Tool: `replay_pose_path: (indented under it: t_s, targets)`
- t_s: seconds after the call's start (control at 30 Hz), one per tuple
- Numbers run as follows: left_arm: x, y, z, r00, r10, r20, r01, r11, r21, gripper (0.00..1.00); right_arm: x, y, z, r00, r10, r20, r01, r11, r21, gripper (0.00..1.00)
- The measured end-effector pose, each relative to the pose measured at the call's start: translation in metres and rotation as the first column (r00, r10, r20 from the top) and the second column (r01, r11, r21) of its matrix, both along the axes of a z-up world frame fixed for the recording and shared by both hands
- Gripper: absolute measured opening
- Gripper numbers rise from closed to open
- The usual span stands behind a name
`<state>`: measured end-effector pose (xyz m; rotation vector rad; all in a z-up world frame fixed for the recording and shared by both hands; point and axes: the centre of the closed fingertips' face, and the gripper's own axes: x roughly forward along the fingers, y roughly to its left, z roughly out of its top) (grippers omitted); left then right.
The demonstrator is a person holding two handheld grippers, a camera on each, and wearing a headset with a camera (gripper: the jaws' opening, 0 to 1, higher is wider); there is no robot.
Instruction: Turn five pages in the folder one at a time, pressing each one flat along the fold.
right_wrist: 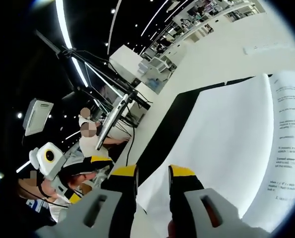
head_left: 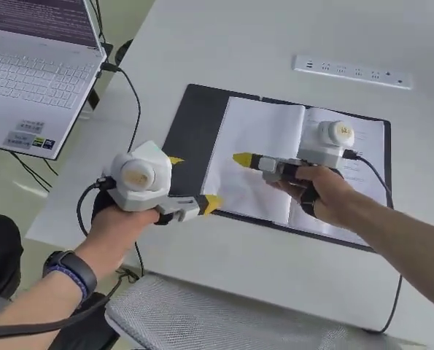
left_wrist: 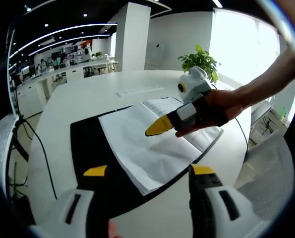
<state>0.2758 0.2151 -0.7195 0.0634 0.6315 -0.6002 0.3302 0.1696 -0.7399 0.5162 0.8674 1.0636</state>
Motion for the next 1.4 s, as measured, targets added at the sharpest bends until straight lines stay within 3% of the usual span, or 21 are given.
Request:
replay_pose_path:
  t_s: [0.33, 0.47, 0.67, 0.8, 1.17, 1.4]
  targets:
    - [0.019, -0.010, 0.000, 1.000, -0.023, 0.021, 0.023, 1.000, 0.010, 0.52, 0.007, -0.044, 0.019, 0.996, -0.012, 0.089, 0.014, 1.000, -0.027, 0.23]
    - [0.023, -0.015, -0.009, 0.999, -0.038, 0.010, 0.037, 0.999, 0.023, 0.45, 0.009, -0.061, 0.027, 0.990, -0.019, 0.137, 0.026, 0.999, -0.046, 0.24]
    - [0.022, -0.021, -0.030, 0.998, -0.055, -0.031, 0.056, 0.998, 0.038, 0.37, 0.008, -0.082, 0.034, 0.985, -0.037, 0.167, 0.046, 0.998, -0.053, 0.25]
    - [0.019, -0.022, -0.049, 0.996, -0.044, -0.077, 0.047, 0.998, 0.042, 0.34, 0.008, -0.093, 0.037, 0.983, -0.059, 0.175, 0.069, 0.996, -0.051, 0.24]
    - [0.005, -0.021, -0.083, 0.989, -0.036, -0.143, 0.047, 0.996, 0.074, 0.29, -0.009, -0.108, 0.030, 0.985, -0.065, 0.160, 0.077, 0.995, -0.069, 0.23]
    - [0.002, -0.021, -0.086, 0.990, -0.019, -0.138, 0.030, 0.997, 0.073, 0.29, -0.015, -0.111, 0.025, 0.987, -0.061, 0.148, 0.073, 0.994, -0.079, 0.23]
